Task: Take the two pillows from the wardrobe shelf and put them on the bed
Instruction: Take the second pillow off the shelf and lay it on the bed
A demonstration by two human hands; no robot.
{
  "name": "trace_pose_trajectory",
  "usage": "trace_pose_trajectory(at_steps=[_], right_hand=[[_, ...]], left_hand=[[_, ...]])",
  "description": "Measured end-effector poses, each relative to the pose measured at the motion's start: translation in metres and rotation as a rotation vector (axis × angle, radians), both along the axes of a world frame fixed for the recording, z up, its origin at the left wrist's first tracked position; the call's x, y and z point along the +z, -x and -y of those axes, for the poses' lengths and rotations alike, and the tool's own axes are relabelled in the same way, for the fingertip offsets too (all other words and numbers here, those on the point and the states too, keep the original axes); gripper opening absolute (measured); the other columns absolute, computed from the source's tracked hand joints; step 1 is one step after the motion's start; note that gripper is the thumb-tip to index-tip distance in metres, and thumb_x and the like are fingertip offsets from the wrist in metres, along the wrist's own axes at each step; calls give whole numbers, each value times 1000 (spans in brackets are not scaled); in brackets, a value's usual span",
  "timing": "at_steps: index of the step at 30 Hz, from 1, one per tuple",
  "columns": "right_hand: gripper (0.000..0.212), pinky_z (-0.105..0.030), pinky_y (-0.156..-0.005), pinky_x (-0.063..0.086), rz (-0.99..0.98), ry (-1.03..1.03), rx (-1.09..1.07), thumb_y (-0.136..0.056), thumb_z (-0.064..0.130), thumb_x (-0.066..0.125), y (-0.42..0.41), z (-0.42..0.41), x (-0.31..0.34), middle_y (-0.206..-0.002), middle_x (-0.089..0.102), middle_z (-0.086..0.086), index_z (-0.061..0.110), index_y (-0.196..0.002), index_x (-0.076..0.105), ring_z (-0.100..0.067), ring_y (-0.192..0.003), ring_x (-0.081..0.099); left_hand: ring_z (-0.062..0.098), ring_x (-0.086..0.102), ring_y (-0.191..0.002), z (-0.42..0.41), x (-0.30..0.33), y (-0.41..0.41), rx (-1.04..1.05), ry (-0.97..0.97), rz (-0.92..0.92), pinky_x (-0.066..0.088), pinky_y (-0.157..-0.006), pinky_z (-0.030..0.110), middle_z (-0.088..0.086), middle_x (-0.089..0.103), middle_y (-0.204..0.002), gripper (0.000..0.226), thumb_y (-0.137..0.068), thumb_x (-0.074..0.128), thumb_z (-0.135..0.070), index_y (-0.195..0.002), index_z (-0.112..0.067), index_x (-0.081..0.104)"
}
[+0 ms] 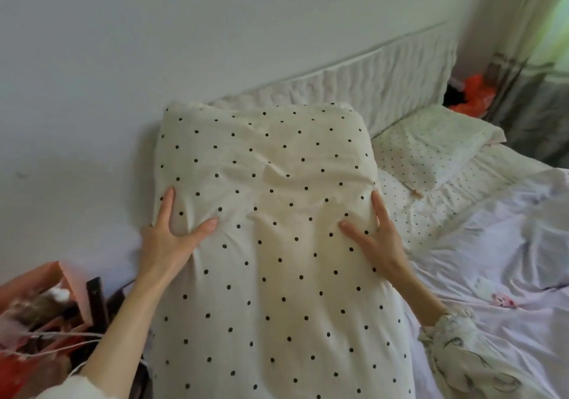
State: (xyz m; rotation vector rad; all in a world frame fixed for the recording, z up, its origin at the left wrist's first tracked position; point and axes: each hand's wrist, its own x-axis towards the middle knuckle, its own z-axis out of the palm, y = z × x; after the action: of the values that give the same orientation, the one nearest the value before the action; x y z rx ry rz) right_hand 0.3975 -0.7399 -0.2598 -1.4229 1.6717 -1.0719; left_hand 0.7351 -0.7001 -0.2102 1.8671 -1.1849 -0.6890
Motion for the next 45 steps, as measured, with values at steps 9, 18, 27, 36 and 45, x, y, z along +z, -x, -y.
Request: trace_pose_trajectory(at_steps=[9, 18, 27, 36, 45], right_hand=[[90, -39, -100, 41, 168, -19, -221, -67, 53, 73, 61, 119, -26, -144, 39, 5, 47, -140, 21, -17, -122, 47], [91, -45, -106, 37, 267, -48, -462, -68, 54, 73, 122, 186, -59, -144, 35, 14, 44, -142, 20, -15, -129, 42], [92, -46, -110, 32, 308, -142, -680, -73, 45, 73, 151, 224, -108, -151, 30, 4, 34, -146, 18, -16, -135, 34], [94, -47, -111, 27, 187, -290, -810, -75, 50, 69, 169, 291, -209, -153, 27, 3, 33, -147, 12, -20, -137, 30], [85, -38, -105, 28, 149, -491, -745, -78, 56, 61, 186, 308, -311, -151, 29, 1, 32, -146, 16, -18, -134, 33]], left_hand=[[29, 38, -130, 197, -7, 66, -207, -18, 53, 33, -105, 44, 8, 30, -147, 104, -46, 71, -75, -131, -64, 13], [26, 32, -136, 360, -2, 160, -484, -56, 202, 27, -109, 38, 9, 26, -151, 109, -44, 71, -75, -137, -57, 17], [24, 25, -140, 488, -60, 250, -794, -121, 262, 24, -113, 42, 3, 25, -154, 110, -53, 76, -65, -144, -39, 20], [28, 25, -139, 596, -190, 309, -936, -285, 322, 24, -111, 42, 13, 25, -152, 105, -52, 67, -71, -141, -51, 14], [33, 21, -139, 643, -325, 322, -929, -447, 486, 19, -113, 43, 16, 25, -151, 86, -72, 50, -73, -144, -45, 11]])
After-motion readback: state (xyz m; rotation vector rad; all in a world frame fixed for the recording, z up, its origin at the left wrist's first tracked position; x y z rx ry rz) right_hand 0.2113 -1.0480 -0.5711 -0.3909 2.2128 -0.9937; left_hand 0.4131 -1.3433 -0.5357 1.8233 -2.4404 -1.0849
